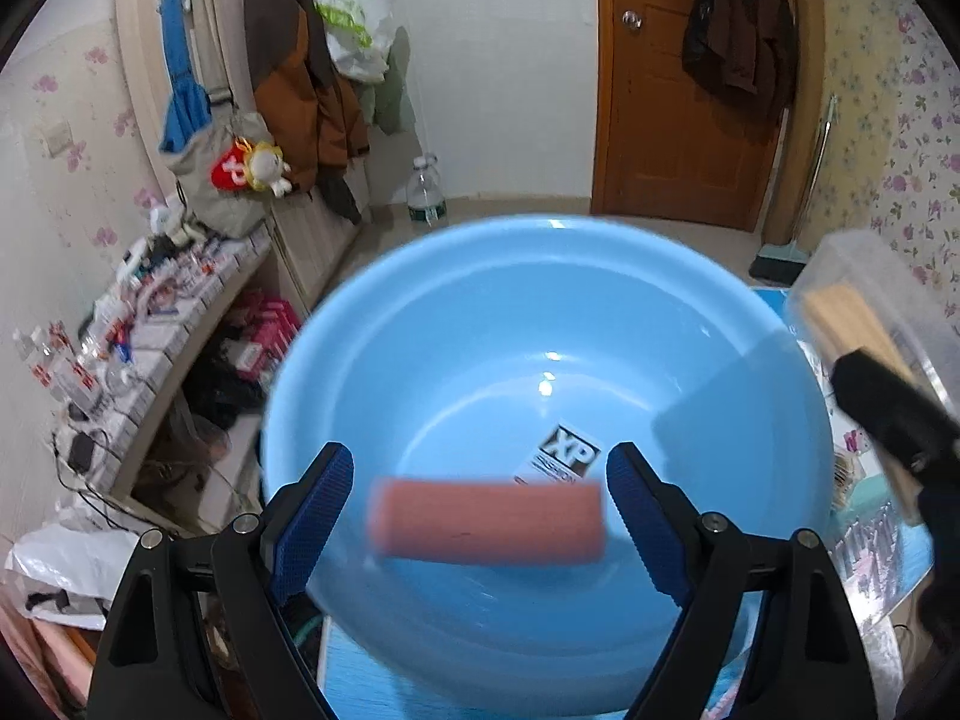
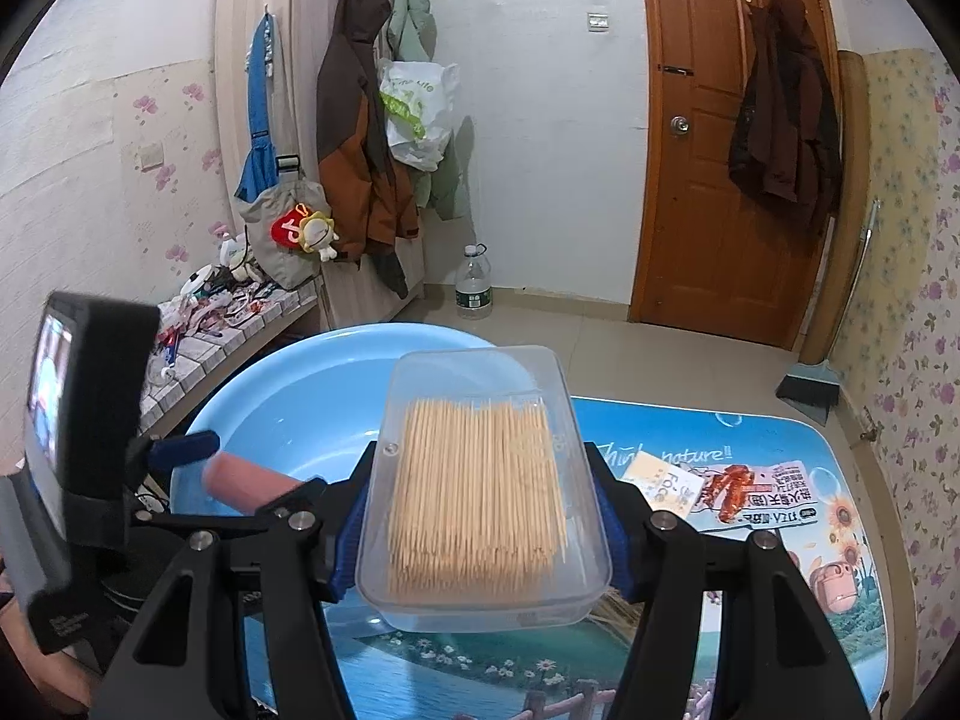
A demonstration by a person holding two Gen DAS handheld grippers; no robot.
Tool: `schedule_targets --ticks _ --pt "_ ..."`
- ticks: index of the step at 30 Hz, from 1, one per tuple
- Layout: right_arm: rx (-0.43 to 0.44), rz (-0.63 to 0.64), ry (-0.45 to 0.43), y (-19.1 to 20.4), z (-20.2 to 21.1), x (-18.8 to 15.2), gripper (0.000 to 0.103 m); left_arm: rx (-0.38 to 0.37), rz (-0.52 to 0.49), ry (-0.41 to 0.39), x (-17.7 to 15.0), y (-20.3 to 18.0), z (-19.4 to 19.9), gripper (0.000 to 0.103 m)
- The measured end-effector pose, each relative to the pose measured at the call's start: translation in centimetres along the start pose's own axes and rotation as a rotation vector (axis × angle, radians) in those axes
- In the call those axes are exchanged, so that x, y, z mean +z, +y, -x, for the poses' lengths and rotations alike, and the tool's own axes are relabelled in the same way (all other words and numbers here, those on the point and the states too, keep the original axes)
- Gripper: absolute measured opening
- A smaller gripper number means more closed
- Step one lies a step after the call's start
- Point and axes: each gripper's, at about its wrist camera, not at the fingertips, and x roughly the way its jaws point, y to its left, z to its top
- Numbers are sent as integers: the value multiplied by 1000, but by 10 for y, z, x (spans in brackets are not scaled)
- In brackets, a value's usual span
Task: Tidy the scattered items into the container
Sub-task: 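Carry the pink cylinder and toothpick box over the blue basin with both grippers, then release the pink cylinder and toothpick box into the blue basin with both grippers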
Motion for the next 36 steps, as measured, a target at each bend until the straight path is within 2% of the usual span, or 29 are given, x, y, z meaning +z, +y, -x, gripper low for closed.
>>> schedule_targets --ticks 9,13,15,25,36 --pt "10 19 29 20 -4 -3 63 -20 28 -18 -4 18 11 86" --pt "21 34 46 31 -13 -1 63 5 39 -35 -8 34 21 87" --pt "33 42 58 38 -19 2 63 13 57 -39 -13 46 26 91" --pt "67 67 185 66 -66 7 63 43 131 -46 -35 92 40 96" --pt "7 54 267 80 -85 -1 63 23 135 -55 -39 93 47 97"
